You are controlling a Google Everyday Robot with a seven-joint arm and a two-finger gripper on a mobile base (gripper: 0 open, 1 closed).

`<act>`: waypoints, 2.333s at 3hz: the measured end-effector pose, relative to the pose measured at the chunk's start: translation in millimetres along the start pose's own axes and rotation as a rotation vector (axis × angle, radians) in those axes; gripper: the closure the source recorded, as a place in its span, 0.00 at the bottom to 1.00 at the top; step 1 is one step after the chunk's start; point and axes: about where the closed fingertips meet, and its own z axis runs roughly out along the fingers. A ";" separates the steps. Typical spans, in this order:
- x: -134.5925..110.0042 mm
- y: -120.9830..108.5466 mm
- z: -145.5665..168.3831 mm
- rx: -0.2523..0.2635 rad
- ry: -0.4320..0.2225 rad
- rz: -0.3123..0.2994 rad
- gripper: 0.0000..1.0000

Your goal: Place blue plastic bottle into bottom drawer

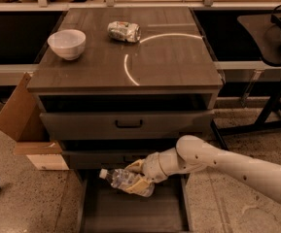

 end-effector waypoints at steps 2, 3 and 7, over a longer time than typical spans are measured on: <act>40.8 3.8 36.0 0.007 -0.002 0.033 1.00; 61.7 1.6 54.7 0.039 0.017 0.036 1.00; 140.6 -7.5 138.9 0.106 0.047 0.161 1.00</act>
Offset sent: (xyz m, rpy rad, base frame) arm -0.0086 0.0094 -0.0836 0.0058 0.0236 -0.0595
